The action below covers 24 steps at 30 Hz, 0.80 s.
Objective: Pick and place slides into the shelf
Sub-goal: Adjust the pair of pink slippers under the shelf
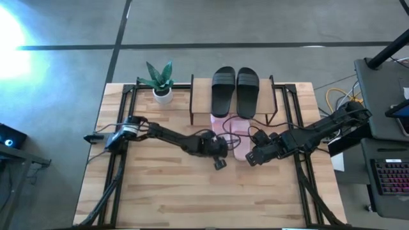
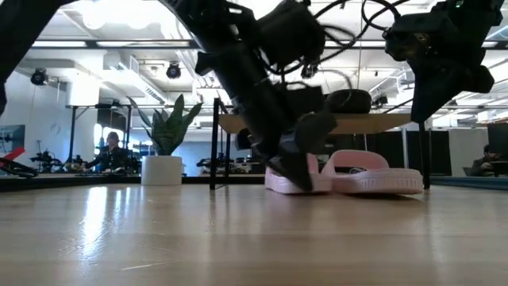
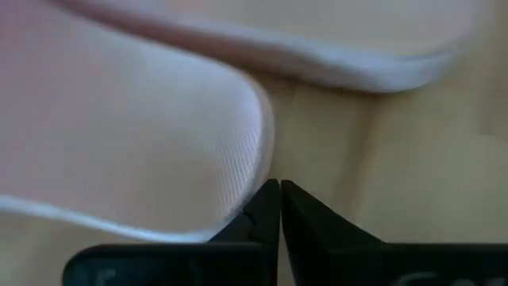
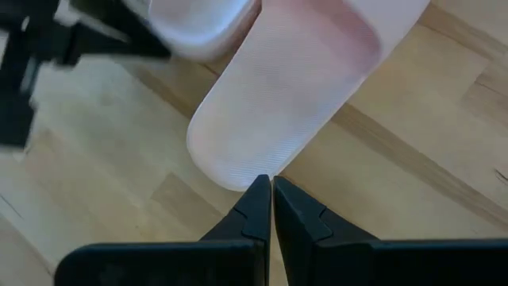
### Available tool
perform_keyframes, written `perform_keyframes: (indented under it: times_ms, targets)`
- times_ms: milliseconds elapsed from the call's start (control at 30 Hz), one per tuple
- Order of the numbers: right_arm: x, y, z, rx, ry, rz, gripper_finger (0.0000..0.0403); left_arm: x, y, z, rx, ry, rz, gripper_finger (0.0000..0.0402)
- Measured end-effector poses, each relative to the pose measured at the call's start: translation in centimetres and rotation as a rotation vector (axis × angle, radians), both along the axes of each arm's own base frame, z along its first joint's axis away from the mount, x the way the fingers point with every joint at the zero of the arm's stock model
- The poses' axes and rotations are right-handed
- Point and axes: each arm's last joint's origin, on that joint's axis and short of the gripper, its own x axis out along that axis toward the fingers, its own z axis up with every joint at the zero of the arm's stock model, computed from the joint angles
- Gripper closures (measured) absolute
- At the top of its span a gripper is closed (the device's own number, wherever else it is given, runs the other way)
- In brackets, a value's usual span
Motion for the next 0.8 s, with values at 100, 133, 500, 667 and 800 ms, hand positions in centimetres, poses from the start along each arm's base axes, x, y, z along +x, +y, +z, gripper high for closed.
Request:
perform_keyframes:
  times_ms: [100,133,500,667,800]
  targets:
    - [0.0,0.0,0.0,0.000,0.009,0.030,0.0394,-0.6,0.7,-0.1,0.022,0.059,0.050,0.0400]
    - [0.0,0.1,0.0,0.012,0.018,0.050,0.0394,-0.8,0.8,0.1,0.032,0.072,0.057,0.0400]
    - [0.2,1.3,-0.8,0.238,-0.005,0.045,0.0394,-3.4,-3.7,6.9,0.059,-0.105,0.165,0.0400]
    - [0.2,1.7,-2.3,0.300,-0.073,0.015,0.0394,-5.5,-6.0,8.8,0.041,-0.120,0.201,0.0400]
    - [-0.4,1.3,-3.7,0.284,-0.045,-0.029,0.0394,-7.0,-7.1,9.2,0.027,-0.100,0.245,0.0400]
